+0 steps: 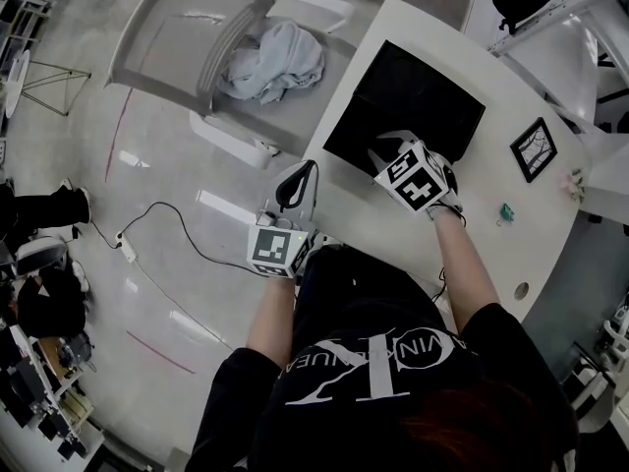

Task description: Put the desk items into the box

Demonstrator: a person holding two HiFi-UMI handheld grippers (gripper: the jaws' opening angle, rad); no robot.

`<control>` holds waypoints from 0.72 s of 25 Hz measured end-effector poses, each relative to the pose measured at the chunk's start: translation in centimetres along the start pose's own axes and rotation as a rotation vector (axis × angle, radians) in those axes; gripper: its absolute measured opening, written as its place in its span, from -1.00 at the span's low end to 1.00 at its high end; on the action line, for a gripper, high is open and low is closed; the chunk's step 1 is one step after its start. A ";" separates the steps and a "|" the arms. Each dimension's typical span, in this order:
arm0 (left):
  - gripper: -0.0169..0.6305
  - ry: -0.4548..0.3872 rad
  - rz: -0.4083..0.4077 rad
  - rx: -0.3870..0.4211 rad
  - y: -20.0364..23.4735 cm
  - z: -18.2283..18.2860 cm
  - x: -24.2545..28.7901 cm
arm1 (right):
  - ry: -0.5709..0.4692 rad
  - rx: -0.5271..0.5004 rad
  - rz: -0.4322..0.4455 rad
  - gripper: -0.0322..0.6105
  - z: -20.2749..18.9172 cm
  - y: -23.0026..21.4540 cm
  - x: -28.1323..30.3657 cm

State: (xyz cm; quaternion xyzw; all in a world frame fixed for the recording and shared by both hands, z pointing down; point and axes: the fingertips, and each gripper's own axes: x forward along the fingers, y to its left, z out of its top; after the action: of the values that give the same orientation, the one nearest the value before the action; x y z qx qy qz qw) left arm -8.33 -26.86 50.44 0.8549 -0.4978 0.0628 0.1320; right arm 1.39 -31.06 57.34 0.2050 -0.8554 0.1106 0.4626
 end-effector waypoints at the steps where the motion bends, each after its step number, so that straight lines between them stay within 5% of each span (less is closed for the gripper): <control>1: -0.92 0.000 0.000 0.002 0.0 0.0 0.0 | 0.006 -0.004 0.001 -0.69 -0.1 0.0 0.1; 18: -0.92 -0.001 0.013 -0.009 0.4 -0.1 -0.3 | 0.050 -0.006 -0.006 -0.69 -0.7 -0.2 0.9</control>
State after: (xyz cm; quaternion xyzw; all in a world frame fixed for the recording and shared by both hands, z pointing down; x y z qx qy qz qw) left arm -8.83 -26.74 50.48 0.8511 -0.5035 0.0609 0.1354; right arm 1.62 -31.22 58.50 0.2035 -0.8433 0.1118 0.4847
